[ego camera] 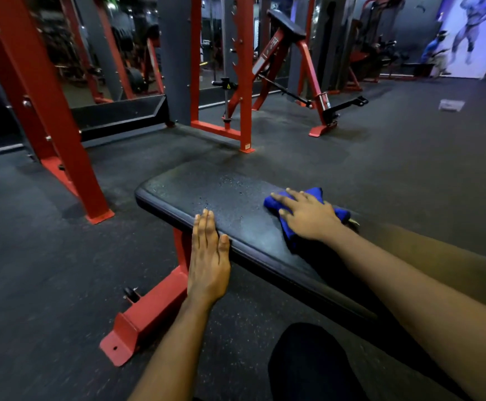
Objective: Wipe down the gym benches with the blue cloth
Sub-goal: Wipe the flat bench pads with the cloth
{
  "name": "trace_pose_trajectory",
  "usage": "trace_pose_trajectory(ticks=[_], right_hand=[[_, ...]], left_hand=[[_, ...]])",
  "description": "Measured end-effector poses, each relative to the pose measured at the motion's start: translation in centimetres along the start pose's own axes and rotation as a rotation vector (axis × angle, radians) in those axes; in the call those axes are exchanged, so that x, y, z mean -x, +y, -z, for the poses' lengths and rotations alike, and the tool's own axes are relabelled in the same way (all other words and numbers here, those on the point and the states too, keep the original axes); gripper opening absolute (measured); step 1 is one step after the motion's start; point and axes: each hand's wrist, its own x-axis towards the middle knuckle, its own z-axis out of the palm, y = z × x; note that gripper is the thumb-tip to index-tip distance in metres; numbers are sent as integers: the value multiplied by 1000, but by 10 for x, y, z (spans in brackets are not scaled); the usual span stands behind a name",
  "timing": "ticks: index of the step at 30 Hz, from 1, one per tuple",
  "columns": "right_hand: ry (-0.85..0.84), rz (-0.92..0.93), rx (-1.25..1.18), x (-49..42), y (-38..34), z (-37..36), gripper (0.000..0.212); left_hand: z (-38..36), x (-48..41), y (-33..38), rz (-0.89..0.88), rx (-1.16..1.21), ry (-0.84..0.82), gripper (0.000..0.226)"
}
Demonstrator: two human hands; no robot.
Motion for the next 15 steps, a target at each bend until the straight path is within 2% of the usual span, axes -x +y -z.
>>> trace_pose_trajectory(ticks=[3,5,8,11,15], right_hand=[[-7,88,8,2,5,1,50],[-25,66,-6,-13,5,0,49],[-35,43,-24,-55,-3,-1,49],[-47,30,-36,-98,-17,-3,49],[-60,50,-68,-136,-28,-3,48]], left_hand=[[0,-2,3,11,33,47,71],[5,-8,2,21,77,128,75],[16,-46,-7,88,161,282,68],[16,-86,-14,114,185,277,69],[3,-92,-23,108,130,288,68]])
